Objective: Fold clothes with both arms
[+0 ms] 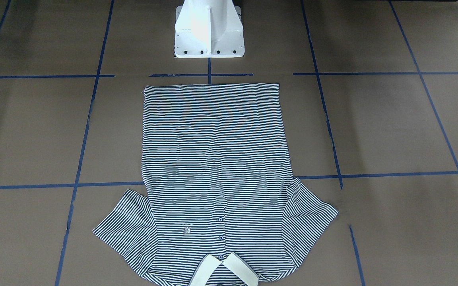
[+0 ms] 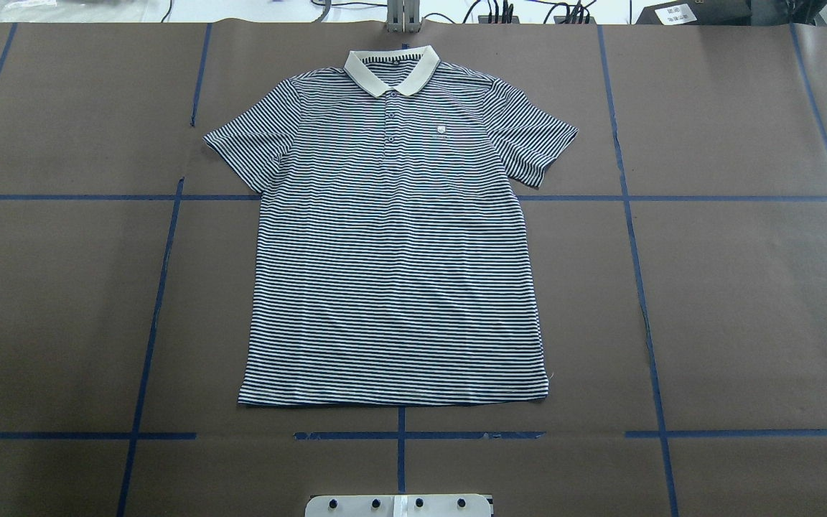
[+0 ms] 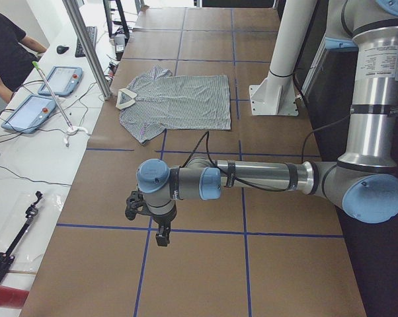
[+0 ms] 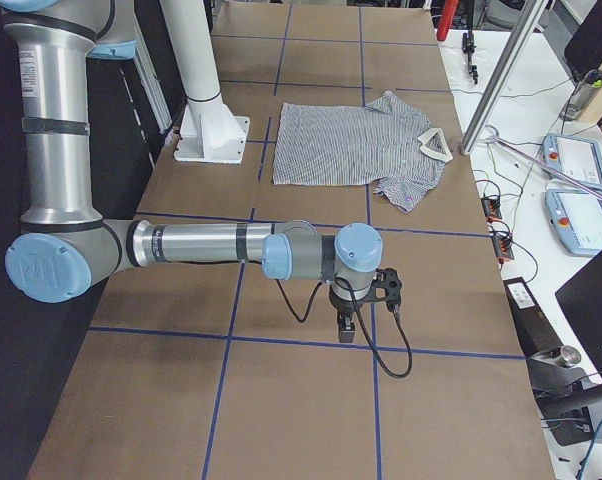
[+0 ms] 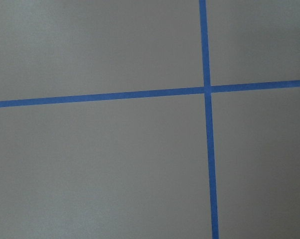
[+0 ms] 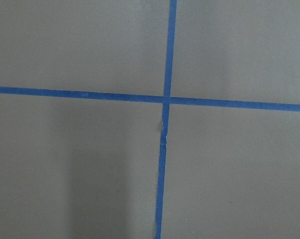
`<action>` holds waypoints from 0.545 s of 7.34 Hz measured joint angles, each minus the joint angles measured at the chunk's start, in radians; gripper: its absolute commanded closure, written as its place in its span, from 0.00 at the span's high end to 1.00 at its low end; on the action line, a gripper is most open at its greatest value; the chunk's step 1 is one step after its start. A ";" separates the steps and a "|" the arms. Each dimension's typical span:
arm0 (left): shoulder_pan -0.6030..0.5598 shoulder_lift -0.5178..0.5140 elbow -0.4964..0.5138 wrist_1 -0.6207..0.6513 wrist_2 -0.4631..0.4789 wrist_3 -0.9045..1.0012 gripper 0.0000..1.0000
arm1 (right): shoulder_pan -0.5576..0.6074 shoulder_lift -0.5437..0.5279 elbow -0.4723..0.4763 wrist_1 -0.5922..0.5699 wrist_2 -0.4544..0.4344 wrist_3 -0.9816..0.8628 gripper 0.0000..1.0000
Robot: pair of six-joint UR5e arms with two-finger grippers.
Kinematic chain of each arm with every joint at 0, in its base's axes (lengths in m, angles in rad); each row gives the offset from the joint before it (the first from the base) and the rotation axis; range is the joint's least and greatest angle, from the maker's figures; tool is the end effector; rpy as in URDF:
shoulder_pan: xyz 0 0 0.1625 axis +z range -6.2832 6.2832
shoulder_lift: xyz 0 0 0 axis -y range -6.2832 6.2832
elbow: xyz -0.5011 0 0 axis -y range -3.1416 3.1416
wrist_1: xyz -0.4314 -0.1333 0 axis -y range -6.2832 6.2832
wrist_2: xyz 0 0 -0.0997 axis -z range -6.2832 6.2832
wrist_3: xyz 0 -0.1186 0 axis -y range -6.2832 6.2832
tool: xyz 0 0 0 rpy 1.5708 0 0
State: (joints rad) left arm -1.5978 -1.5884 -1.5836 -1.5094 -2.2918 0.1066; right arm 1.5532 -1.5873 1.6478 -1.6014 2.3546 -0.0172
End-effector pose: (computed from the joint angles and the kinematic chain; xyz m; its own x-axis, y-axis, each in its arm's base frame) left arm -0.0695 -0.5352 0.7425 0.7489 0.0658 -0.6594 -0.0530 0.9978 0.0394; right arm 0.0403 -0.5253 0.7184 0.7073 -0.0507 0.7050 0.0298 0.9987 0.0420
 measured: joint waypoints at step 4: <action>0.000 -0.038 -0.011 -0.051 0.000 -0.001 1.00 | 0.001 0.071 0.001 -0.007 0.007 0.040 1.00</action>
State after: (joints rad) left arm -1.5974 -1.6263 -1.5943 -1.5604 -2.2914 0.1055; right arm 1.5538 -1.5163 1.6491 -1.6087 2.3615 0.0226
